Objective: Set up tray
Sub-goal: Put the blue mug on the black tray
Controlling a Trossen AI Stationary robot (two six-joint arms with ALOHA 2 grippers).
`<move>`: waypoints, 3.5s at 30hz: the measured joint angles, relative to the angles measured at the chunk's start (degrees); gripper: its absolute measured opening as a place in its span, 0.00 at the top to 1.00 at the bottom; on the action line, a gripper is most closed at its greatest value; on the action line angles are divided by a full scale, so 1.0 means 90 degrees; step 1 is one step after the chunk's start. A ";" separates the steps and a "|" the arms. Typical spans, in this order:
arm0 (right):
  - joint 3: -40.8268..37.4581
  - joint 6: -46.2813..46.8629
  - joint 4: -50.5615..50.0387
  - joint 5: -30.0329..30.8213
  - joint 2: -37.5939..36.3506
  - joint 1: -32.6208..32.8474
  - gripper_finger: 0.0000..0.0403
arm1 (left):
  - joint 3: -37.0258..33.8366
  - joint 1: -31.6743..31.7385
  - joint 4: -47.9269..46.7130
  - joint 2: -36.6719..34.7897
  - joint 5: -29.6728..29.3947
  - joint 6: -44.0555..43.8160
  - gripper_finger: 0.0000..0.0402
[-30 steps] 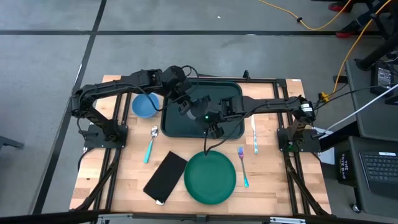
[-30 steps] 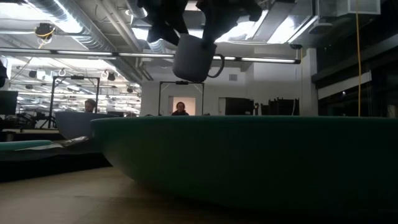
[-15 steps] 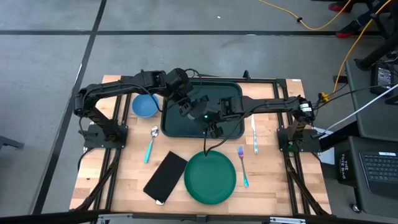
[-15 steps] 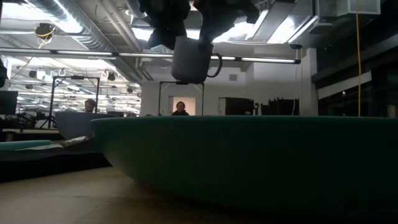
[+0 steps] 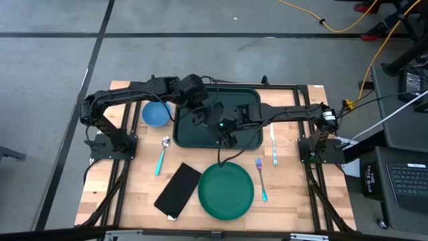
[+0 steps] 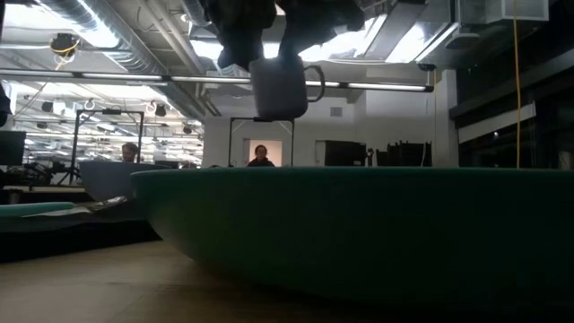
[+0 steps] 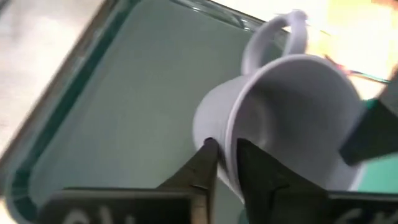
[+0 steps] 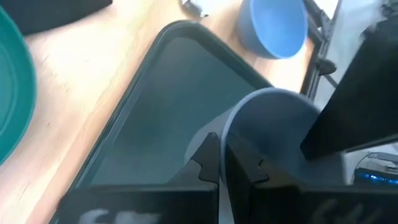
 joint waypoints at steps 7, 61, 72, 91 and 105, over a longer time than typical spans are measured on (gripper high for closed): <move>0.0022 -0.0027 0.0179 -0.0012 -0.0022 0.0005 0.97 | 0.0000 -0.0146 0.0017 0.0007 -0.0396 0.0180 0.98; -0.7549 0.2022 0.7277 0.0168 -0.3632 -0.0092 0.98 | -0.0005 0.2498 -0.0391 0.0836 0.0556 0.3085 0.99; -0.8277 0.2528 0.8593 -0.0487 -0.3629 -0.0505 0.98 | 0.1098 0.3243 -0.0640 0.2156 0.0694 0.3356 0.99; -0.8400 0.2720 0.8673 -0.0503 -0.3626 -0.0498 0.98 | 0.1673 0.3439 -0.0928 0.2890 0.0738 0.3672 0.99; -0.8400 0.2844 0.8632 -0.0503 -0.3626 -0.0498 0.98 | 0.1126 0.3623 -0.0395 0.2905 0.0735 0.3724 0.99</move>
